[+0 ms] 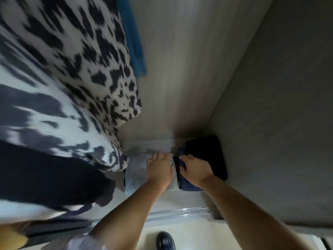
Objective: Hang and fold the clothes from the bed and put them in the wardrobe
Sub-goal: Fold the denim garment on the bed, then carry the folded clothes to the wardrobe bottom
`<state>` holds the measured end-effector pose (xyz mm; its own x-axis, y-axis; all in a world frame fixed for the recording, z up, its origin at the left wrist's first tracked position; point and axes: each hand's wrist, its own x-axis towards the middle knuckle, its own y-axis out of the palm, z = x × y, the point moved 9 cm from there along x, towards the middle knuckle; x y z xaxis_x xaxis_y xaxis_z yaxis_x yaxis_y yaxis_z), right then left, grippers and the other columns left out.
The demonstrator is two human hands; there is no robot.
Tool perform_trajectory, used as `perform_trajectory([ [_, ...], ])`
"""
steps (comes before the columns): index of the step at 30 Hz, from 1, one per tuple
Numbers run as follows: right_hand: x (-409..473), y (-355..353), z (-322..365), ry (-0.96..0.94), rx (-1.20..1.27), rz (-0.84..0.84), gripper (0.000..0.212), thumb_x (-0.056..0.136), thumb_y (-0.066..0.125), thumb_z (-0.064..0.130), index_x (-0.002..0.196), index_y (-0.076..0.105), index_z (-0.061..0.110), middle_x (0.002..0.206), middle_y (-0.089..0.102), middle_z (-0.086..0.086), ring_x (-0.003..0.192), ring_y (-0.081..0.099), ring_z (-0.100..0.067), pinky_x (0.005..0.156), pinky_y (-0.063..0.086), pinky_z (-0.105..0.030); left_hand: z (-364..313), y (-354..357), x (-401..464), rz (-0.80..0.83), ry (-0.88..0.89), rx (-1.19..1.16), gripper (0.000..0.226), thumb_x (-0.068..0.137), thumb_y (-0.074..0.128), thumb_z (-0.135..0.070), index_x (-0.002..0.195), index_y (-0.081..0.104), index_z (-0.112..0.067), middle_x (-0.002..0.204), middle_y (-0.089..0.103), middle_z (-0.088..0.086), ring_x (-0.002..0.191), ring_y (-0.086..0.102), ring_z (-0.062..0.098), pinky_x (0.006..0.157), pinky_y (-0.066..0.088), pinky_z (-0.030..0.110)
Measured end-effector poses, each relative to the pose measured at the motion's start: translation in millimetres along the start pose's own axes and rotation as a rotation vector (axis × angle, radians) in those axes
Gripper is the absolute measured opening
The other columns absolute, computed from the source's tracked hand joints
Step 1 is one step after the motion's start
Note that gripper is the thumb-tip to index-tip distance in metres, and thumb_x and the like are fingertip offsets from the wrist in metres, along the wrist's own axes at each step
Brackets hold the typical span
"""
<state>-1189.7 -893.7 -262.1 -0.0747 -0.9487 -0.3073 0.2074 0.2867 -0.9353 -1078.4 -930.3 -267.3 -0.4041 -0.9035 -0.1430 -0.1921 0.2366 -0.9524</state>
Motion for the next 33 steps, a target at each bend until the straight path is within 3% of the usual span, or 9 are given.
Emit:
perform_trajectory([
  [12,-182,-142,6,0.178,0.016,-0.177,0.047,0.097,0.041,0.042,0.141,0.039,0.026,0.129,0.055,-0.003,0.109,0.059,-0.028,0.079,0.048,-0.036,-86,-193,-130,-0.052,0.356,0.198,0.032,0.095,0.043,-0.022,0.125,0.049,-0.016,0.126,0.047,0.007,0.121,0.042,0.027,0.094,0.035,0.039],
  [16,-248,-173,-13,0.217,0.007,-0.244,0.047,0.097,0.040,0.042,0.141,0.038,0.027,0.126,0.058,-0.002,0.108,0.060,-0.029,0.079,0.049,-0.036,-143,-222,-169,-0.050,0.407,0.085,0.029,0.094,0.040,-0.014,0.121,0.050,-0.015,0.121,0.054,0.005,0.107,0.053,0.029,0.080,0.043,0.037],
  [27,-488,-171,-172,0.506,0.059,-0.229,0.029,0.097,0.038,0.032,0.119,0.054,0.021,0.123,0.061,-0.009,0.111,0.058,-0.031,0.083,0.046,-0.035,-393,-193,-297,-0.018,0.767,0.159,0.028,0.093,0.037,-0.017,0.115,0.055,-0.018,0.121,0.060,0.005,0.106,0.058,0.032,0.082,0.045,0.035],
  [33,-690,-141,-311,0.764,0.057,-0.183,0.034,0.098,0.035,0.026,0.128,0.050,0.020,0.122,0.061,-0.010,0.109,0.059,-0.031,0.077,0.047,-0.035,-585,-125,-397,0.041,0.936,0.104,0.026,0.092,0.040,-0.019,0.113,0.056,-0.018,0.121,0.061,0.007,0.108,0.059,0.031,0.080,0.045,0.034],
])
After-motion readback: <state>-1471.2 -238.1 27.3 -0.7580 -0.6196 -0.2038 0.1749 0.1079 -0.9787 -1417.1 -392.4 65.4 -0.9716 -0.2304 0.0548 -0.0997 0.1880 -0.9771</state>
